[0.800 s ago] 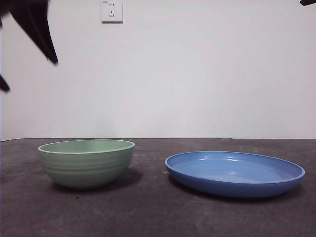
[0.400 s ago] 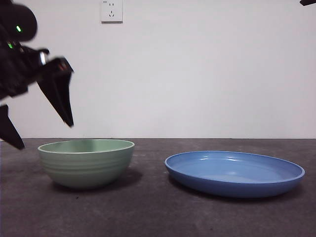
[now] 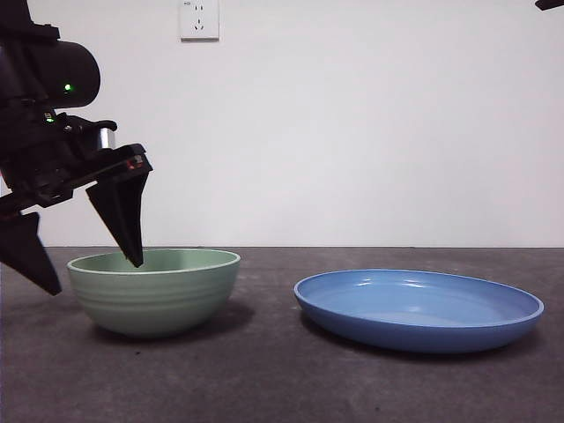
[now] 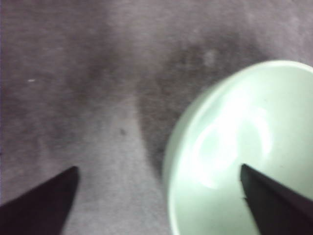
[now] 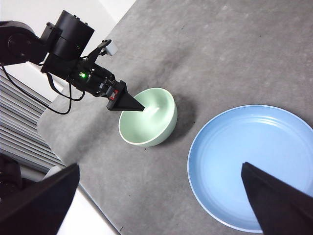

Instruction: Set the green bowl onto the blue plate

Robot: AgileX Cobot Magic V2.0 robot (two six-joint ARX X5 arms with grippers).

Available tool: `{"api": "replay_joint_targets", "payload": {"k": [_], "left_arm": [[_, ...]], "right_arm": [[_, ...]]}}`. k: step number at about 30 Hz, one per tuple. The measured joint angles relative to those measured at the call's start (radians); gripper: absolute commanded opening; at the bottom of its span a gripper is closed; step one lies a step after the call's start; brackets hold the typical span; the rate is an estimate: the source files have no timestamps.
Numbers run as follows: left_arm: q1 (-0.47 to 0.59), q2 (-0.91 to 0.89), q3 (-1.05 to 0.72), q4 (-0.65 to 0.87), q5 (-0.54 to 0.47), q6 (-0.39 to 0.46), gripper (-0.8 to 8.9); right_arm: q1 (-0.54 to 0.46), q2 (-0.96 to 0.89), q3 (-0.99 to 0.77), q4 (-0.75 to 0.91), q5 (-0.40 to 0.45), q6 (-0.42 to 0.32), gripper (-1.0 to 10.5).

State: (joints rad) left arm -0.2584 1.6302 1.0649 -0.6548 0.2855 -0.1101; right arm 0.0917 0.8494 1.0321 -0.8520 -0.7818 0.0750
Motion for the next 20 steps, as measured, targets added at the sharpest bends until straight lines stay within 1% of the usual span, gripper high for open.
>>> {"api": "replay_joint_targets", "payload": {"k": [4,10,14,20], "left_arm": [[-0.012,0.0,0.0,-0.025,0.0,0.0,3.02],[-0.02,0.0,0.0,-0.044,0.0,-0.001,0.99],[-0.019,0.0,0.0,-0.044,0.0,-0.012,0.16],[-0.019,0.0,0.002,-0.045,-0.003,-0.04,0.15]], "right_arm": [[0.0,0.0,0.0,0.0,0.0,0.0,6.1],[0.0,0.0,0.0,0.0,0.0,0.0,6.1],[0.0,0.0,0.0,0.0,0.0,0.0,6.1],[0.0,0.0,0.0,0.0,0.0,0.0,6.1]]}}
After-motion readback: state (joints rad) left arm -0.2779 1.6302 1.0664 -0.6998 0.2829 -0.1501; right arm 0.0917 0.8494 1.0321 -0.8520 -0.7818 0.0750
